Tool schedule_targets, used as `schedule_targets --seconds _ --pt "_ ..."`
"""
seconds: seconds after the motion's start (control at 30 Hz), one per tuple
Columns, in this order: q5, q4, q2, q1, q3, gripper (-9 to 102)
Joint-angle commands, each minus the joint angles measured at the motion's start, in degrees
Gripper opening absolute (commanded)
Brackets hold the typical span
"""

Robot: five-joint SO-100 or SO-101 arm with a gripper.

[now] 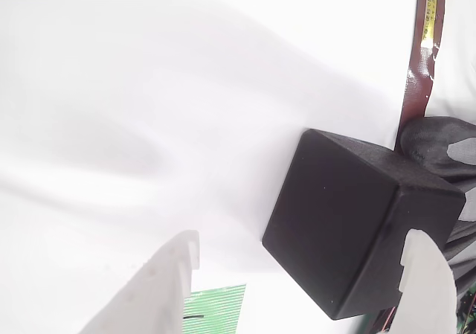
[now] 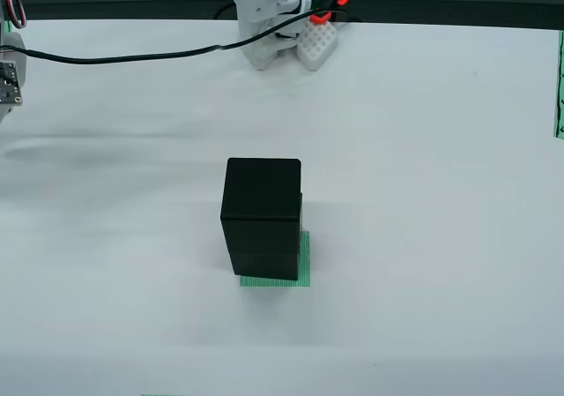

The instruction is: Stack 3 Blocks on the chosen place.

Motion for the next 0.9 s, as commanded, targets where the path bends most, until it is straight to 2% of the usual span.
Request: schedule_targets --seconds 0.0,0.43,0.53,0.8,0.87 --pt "0.44 -0.53 0.53 1.32 -1.32 32" --pt "0.44 -0.09 -1.85 3.25 -3.87 31" --pt "0.44 -0.09 -2.11 3.25 -4.31 28" --pt "-0.44 2.37 -2.55 2.99 -3.34 9" --pt "-0.79 3.6 -2.11 2.64 -2.46 9"
